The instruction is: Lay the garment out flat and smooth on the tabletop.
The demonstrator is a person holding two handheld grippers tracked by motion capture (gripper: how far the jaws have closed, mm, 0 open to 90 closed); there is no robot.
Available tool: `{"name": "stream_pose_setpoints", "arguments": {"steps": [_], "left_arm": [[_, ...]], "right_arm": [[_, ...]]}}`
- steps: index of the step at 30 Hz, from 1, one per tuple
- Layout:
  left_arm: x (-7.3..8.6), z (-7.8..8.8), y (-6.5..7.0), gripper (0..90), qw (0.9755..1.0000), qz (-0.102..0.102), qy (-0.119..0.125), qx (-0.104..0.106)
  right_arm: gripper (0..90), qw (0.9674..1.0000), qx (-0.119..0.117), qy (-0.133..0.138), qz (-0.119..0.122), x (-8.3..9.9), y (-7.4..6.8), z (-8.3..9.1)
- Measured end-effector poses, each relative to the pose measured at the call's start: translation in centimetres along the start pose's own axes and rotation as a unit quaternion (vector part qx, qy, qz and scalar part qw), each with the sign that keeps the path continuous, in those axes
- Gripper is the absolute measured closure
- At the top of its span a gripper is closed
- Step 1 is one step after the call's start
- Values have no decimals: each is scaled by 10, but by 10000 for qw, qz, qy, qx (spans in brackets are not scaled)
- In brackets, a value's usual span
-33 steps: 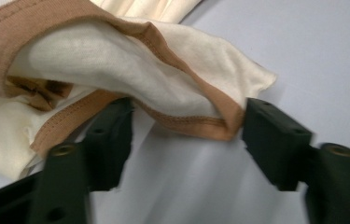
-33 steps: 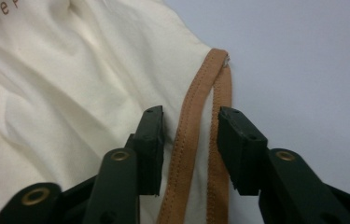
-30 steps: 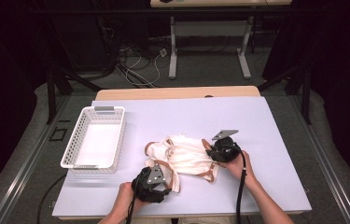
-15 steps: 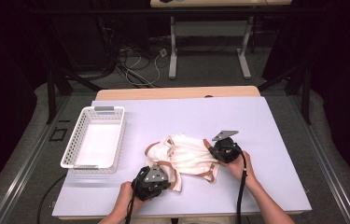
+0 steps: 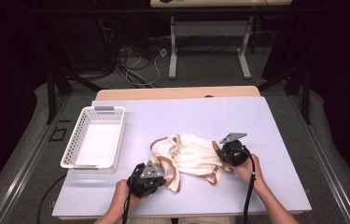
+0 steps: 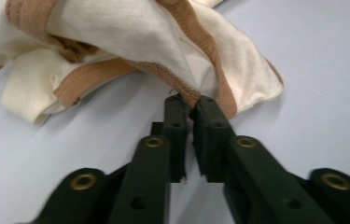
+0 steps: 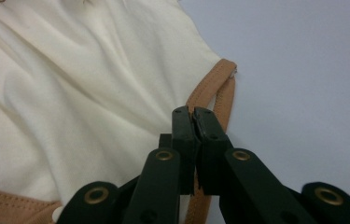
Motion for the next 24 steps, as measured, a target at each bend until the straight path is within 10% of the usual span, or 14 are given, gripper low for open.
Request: {"name": "stream_pose_setpoints", "arguments": {"steps": [7,11,15,24], "left_arm": [[-1,4,14,337,9996,106,-148,222],[-2,-1,18,213,9996,143,-240,71],[-2,-5,17,227,9996,211,-209,6],[-5,-5,15,572,9999,80,54,-67]], "right_arm": [[458,9992,-14,327,-234,-6,5,-1],[415,9993,21,233,-300,-5,7,-6],[445,9995,15,214,-231,-7,9,-12],[659,9997,-96,191,-137,-5,4,-15]]}}
Point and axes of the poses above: each handheld gripper's, and its own axes: z roughly backward along the jaws, x roughly out of its underside, y roughly to its right, the point moved 10 cm from there along -z, roughly forward along the jaws, and after that the axes turned 14 degrees about -x, right-handed, at the moved point
